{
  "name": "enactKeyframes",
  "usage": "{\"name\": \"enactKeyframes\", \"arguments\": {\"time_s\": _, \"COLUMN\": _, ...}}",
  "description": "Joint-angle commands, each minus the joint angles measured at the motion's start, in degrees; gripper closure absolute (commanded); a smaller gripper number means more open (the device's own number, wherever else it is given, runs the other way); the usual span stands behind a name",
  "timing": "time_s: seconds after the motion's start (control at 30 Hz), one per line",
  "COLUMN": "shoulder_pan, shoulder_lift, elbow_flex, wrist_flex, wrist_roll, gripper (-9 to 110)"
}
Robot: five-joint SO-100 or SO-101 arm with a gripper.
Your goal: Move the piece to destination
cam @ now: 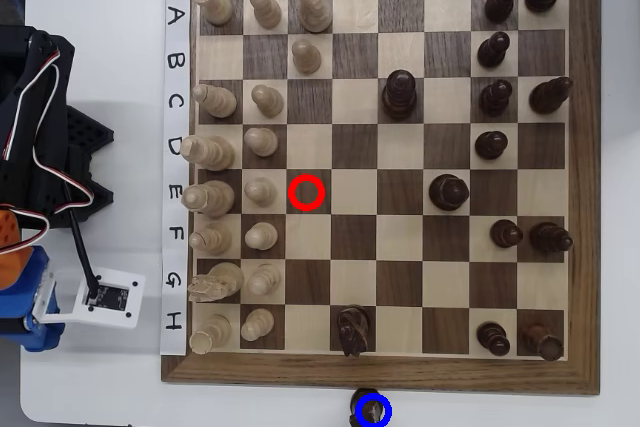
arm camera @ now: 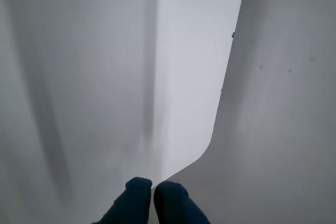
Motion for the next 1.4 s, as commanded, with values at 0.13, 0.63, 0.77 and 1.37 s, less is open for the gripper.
{"name": "enactKeyframes", "arguments": {"time_s": 0.13, "shoulder_pan": 0.62, "shoulder_lift": 3.43, "elbow_flex": -2.11, "wrist_flex": 2.37, "wrist_roll": -0.18, "gripper": 101}}
{"name": "enactKeyframes", "arguments": {"time_s": 0.63, "shoulder_pan": 0.0, "shoulder_lift": 3.43, "elbow_flex": -1.85, "wrist_flex": 1.23, "wrist_roll": -4.83, "gripper": 101}}
{"name": "enactKeyframes", "arguments": {"time_s": 0.77, "shoulder_pan": -0.35, "shoulder_lift": 3.43, "elbow_flex": -1.85, "wrist_flex": 1.58, "wrist_roll": -4.75, "gripper": 101}}
{"name": "enactKeyframes", "arguments": {"time_s": 1.37, "shoulder_pan": 1.23, "shoulder_lift": 3.34, "elbow_flex": -2.11, "wrist_flex": 2.2, "wrist_roll": -1.85, "gripper": 101}}
